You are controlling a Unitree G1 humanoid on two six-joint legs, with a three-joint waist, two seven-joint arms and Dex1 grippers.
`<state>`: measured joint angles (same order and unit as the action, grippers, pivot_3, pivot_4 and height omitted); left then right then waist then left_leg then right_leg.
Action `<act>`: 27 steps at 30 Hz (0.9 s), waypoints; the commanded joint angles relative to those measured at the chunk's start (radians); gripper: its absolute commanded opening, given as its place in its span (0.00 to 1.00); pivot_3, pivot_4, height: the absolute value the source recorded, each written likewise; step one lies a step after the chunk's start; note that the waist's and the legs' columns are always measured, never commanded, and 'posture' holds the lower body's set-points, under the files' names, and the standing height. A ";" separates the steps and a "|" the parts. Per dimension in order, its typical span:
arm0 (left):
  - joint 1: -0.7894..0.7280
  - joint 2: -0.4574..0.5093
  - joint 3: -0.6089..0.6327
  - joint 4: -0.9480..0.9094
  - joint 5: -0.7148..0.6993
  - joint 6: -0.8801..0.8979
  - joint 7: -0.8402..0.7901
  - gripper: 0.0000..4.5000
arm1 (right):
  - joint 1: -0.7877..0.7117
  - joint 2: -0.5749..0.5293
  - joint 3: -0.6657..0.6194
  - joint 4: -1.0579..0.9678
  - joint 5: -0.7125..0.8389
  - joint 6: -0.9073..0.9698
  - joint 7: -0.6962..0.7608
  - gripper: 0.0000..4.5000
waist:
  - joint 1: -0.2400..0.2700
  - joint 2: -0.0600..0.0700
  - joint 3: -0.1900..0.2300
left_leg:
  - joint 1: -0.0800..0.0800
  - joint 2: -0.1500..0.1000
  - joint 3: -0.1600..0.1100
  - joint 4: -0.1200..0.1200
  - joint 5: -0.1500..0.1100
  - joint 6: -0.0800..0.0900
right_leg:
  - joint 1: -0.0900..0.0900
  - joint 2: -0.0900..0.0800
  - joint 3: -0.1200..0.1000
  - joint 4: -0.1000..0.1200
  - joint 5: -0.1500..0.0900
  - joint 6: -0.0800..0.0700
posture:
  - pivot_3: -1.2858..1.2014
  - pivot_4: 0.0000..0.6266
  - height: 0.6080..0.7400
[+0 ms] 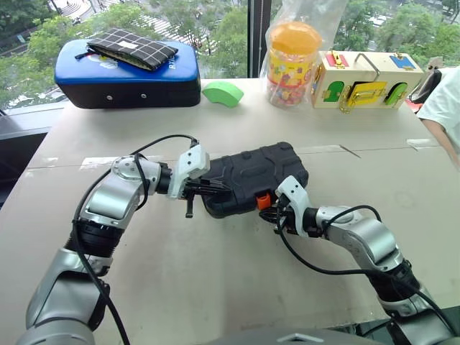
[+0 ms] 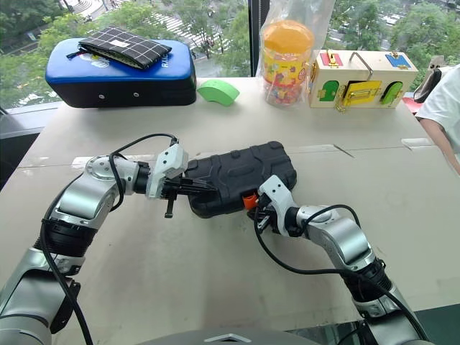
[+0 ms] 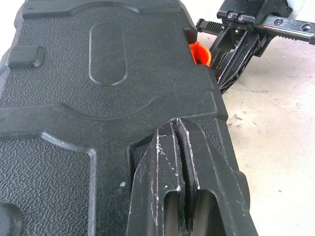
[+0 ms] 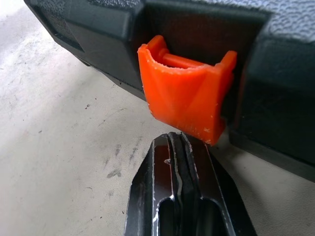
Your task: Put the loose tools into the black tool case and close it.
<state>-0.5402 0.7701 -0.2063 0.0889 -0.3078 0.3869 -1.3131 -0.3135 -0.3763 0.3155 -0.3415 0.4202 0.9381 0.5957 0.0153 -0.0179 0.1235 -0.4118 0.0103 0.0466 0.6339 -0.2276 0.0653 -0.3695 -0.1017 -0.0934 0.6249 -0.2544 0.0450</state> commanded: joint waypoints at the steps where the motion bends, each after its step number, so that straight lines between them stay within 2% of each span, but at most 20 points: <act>1: 0.038 -0.001 -0.063 0.037 0.069 0.017 0.005 0.01 | 0.021 -0.034 -0.064 -0.157 0.088 0.003 0.058 0.00 | 0.000 0.000 -0.001 | 0.000 0.000 0.000 0.000 0.000 0.000 | 0.000 0.000 0.000 0.000 0.000 0.000 | 0.52 0.24 1.00; 6: 0.041 -0.009 -0.067 0.041 0.074 0.013 0.006 0.01 | 0.040 -0.003 -0.138 -0.176 0.087 -0.051 -0.008 0.00 | 0.001 0.001 -0.003 | 0.000 0.000 -0.001 -0.001 0.000 0.000 | 0.000 -0.001 -0.001 0.000 0.000 0.000 | 0.52 0.24 1.00; 11: 0.044 -0.015 -0.068 0.042 0.079 0.012 0.006 0.01 | 0.019 0.003 -0.141 -0.150 0.054 -0.063 -0.052 0.00 | 0.001 0.002 -0.003 | 0.000 0.000 -0.001 0.000 0.000 0.000 | 0.000 -0.001 -0.001 -0.001 0.000 0.000 | 0.52 0.24 1.00; 27: 0.059 -0.013 -0.064 0.022 0.076 0.022 0.015 0.01 | -0.014 -0.072 0.007 -0.110 -0.047 -0.057 -0.025 0.00 | 0.001 0.004 -0.007 | 0.000 0.000 -0.001 0.000 0.000 0.000 | 0.000 -0.001 -0.001 -0.001 -0.001 -0.002 | 0.52 0.24 1.00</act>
<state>-0.5253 0.7570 -0.2054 0.0861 -0.2937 0.3771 -1.3032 -0.3318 -0.4301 0.2966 -0.4502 0.3791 0.8575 0.5586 0.0161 -0.0142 0.1168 -0.4115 0.0100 0.0459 0.6335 -0.2278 0.0654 -0.3694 -0.1031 -0.0942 0.6244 -0.2557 0.0429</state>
